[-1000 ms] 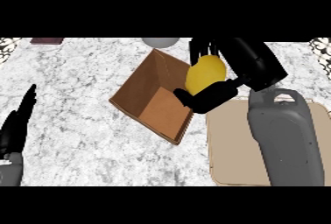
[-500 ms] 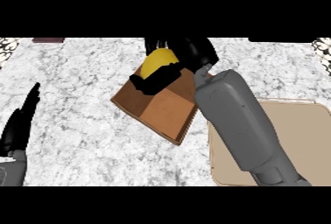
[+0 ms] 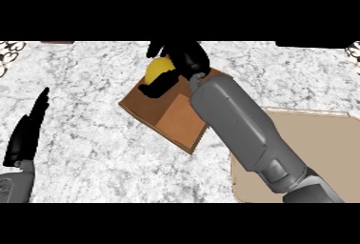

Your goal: Pick the lemon from the tray and place it in the cardboard box

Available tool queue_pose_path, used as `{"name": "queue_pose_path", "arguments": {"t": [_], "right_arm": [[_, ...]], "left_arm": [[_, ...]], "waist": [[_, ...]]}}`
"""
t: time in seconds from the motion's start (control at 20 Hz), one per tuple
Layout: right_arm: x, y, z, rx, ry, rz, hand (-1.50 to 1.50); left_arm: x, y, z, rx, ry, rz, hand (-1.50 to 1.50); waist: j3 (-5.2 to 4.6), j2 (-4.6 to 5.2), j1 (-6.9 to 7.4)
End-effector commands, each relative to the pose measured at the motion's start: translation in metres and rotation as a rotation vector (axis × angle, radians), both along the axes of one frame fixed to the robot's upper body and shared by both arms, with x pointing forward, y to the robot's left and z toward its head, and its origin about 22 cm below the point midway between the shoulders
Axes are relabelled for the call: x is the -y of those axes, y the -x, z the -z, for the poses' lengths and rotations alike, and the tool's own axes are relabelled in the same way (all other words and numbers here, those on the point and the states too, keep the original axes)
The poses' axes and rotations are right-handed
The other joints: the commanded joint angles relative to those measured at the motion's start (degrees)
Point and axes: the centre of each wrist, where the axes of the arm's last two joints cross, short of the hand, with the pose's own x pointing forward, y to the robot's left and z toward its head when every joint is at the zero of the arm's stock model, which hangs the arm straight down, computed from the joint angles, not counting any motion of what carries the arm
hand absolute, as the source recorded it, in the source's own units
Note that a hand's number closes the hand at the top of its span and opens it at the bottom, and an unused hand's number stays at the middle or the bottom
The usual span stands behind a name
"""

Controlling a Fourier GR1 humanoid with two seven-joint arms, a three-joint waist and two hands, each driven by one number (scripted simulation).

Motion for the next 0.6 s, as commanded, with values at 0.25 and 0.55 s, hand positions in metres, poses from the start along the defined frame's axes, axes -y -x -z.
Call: {"name": "queue_pose_path", "arguments": {"t": [0.25,0.55], "right_arm": [[-0.008,-0.004,0.033,-0.070,-0.084,0.000,-1.50],[-0.004,-0.014,0.011,0.072,-0.284,0.006,-1.50]], "left_arm": [[0.008,-0.005,0.000,-0.008,0.004,0.013,0.00],[-0.001,-0.001,0.001,-0.003,0.015,0.001,0.00]], "waist": [[0.01,0.20,1.05],[0.03,0.02,-0.35]]}}
